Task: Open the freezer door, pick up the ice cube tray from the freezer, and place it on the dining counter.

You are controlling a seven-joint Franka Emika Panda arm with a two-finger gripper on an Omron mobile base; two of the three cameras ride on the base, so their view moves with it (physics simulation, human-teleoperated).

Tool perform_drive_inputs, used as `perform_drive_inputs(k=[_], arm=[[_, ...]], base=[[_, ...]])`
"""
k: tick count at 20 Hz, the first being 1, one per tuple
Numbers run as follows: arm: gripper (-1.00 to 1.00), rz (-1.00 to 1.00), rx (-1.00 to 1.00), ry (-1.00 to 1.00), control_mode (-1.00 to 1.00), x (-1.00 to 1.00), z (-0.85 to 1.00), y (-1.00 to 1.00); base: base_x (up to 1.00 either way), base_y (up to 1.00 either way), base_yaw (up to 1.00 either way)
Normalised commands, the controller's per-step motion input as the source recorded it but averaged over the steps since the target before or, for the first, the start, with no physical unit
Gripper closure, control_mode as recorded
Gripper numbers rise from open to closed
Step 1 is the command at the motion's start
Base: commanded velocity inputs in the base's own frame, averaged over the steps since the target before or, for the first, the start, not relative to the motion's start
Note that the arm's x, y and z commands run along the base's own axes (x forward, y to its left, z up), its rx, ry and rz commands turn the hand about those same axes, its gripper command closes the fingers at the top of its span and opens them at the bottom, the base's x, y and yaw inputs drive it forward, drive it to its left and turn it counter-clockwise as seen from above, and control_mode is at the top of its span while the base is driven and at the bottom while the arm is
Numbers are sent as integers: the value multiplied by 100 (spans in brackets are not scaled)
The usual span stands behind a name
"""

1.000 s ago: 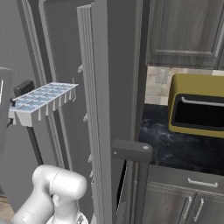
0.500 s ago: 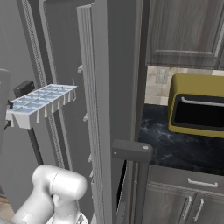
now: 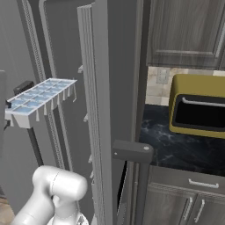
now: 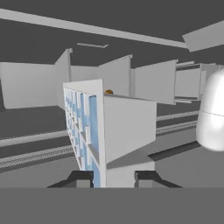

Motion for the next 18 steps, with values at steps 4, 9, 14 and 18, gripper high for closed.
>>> perform_drive_inputs(k=[4,9,14,18], arm=[[100,0,0,-2,-100,0,0,0],[100,0,0,0,100,0,0,0],[100,0,0,0,100,0,0,0],[100,0,0,0,100,0,0,0]], base=[[0,0,0],[-13,0,2],[-75,25,21],[-82,50,42]])
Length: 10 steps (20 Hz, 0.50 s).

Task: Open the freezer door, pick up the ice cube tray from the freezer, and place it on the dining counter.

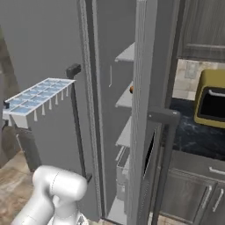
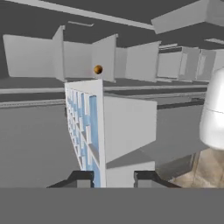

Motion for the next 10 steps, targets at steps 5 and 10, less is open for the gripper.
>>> perform_drive_inputs(k=[5,10], arm=[[100,0,0,0,100,0,0,0],[100,0,0,0,100,0,0,0]], base=[[-53,63,67],[-31,60,81]])
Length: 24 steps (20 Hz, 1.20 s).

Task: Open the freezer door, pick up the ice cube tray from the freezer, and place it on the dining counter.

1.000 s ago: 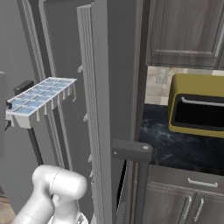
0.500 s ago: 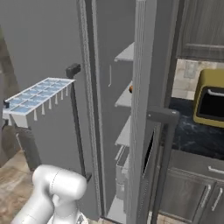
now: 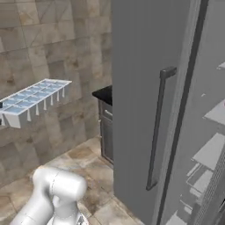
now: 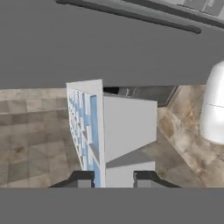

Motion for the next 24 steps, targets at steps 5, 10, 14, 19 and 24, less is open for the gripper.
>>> perform_drive_inputs(k=[5,10,14,19,24], arm=[[100,0,0,0,100,0,0,0],[100,0,0,0,100,0,0,0],[100,0,0,0,100,0,0,0],[100,0,0,0,100,0,0,0],[100,0,0,0,100,0,0,0]], base=[[-20,58,94],[-19,61,94],[-5,45,96],[0,34,96],[0,7,100]])
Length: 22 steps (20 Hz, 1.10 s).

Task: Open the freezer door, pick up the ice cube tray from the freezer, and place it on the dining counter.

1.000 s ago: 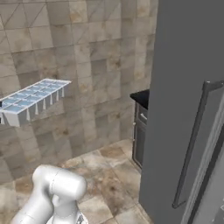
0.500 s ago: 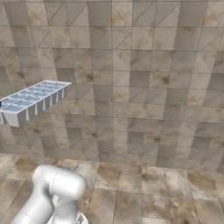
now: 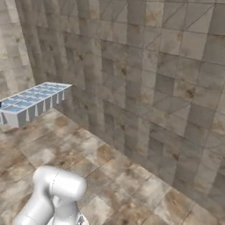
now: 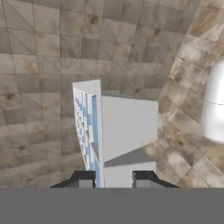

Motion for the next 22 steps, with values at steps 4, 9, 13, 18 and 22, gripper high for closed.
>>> perform_drive_inputs(k=[4,9,13,18,22], arm=[[100,0,0,0,100,0,0,0],[100,0,0,0,100,0,0,0],[100,0,0,0,100,0,0,0],[100,0,0,0,100,0,0,0],[100,0,0,0,100,0,0,0]], base=[[0,0,100],[0,1,100],[0,1,100],[0,0,100],[0,0,98]])
